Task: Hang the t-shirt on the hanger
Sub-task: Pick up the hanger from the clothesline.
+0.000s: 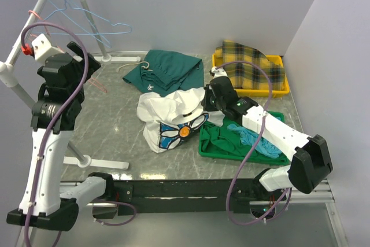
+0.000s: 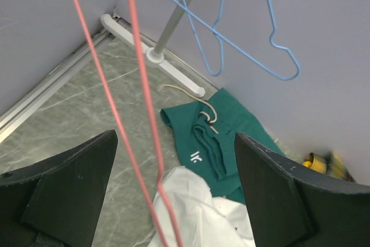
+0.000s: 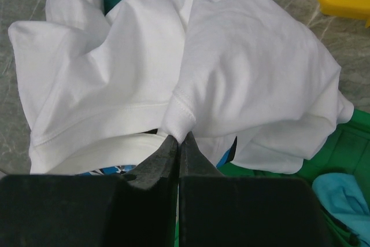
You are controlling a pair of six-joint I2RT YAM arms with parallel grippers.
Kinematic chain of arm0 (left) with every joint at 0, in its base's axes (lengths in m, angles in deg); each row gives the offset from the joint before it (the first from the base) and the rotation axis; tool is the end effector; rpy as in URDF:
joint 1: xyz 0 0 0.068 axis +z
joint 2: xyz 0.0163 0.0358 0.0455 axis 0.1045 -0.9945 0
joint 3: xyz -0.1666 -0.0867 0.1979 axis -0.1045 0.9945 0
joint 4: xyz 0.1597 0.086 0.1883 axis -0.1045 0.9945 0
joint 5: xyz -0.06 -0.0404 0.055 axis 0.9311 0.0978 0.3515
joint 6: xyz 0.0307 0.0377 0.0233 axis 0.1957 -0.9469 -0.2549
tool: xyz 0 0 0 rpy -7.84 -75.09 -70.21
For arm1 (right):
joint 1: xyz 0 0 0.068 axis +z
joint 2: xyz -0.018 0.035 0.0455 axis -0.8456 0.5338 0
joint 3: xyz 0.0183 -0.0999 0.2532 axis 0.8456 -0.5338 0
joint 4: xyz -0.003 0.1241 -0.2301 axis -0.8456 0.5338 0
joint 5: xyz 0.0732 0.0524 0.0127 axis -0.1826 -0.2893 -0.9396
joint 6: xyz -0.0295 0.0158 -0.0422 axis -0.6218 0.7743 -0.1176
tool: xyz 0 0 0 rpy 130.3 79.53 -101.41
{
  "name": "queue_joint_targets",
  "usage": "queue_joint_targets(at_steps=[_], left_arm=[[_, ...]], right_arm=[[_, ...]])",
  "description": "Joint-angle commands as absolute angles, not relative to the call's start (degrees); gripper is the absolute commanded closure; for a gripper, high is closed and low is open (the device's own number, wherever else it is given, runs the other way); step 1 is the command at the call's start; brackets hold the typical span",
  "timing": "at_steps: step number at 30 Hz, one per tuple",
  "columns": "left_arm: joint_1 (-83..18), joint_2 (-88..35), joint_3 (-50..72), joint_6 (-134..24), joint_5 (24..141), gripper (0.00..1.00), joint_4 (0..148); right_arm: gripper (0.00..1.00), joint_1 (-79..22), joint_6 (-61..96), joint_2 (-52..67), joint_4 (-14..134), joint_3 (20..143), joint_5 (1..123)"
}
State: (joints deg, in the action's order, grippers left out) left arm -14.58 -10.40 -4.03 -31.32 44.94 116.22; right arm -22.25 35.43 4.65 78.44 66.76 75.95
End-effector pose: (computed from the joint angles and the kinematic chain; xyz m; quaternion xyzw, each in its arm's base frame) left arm 0.1749 -0.0088 0.4864 -0.3283 0.6950 -0.0453 0.6381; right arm 0.2512 0.1745 0.2908 -0.0610 0.8893 0.1848 0.4138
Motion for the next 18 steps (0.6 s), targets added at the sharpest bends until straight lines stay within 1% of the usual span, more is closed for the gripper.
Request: queue_joint_targets(at_steps=[1,5,11,13,16,17,18], left_arm=[[-12.7,-11.8,-3.8,-31.8,49.8,0.14,109.3],[-12.2,-13.0,-2.9,-30.7,49.2,0.19,108.0],[-12.2,-13.1,0.6,-29.7,48.8,0.29,103.4],[-12.2,-13.0,1.1,-30.1,49.0,0.31,101.5],[-12.2,-12.5,2.4,-30.4,49.3,0.37,99.2],[-12.2,-12.3,3.0,-30.5,49.5,0.41,98.5],[-12.2,-12.3,3.3,-30.5,49.6,0.43,98.1]], right_arm=[[1.00,-21.7,34.4,5.4,78.7,69.6,75.4],[1.00,-21.7,33.9,5.2,79.3,70.1,75.9],[1.00,-21.7,33.5,4.9,79.7,70.3,75.9],[1.00,-21.7,33.4,5.0,79.8,70.3,76.0],[1.00,-21.7,33.2,4.9,80.0,70.4,76.1],[1.00,-21.7,33.2,4.8,80.0,70.4,76.1],[1.00,-21.8,33.1,4.8,80.1,70.6,76.1]])
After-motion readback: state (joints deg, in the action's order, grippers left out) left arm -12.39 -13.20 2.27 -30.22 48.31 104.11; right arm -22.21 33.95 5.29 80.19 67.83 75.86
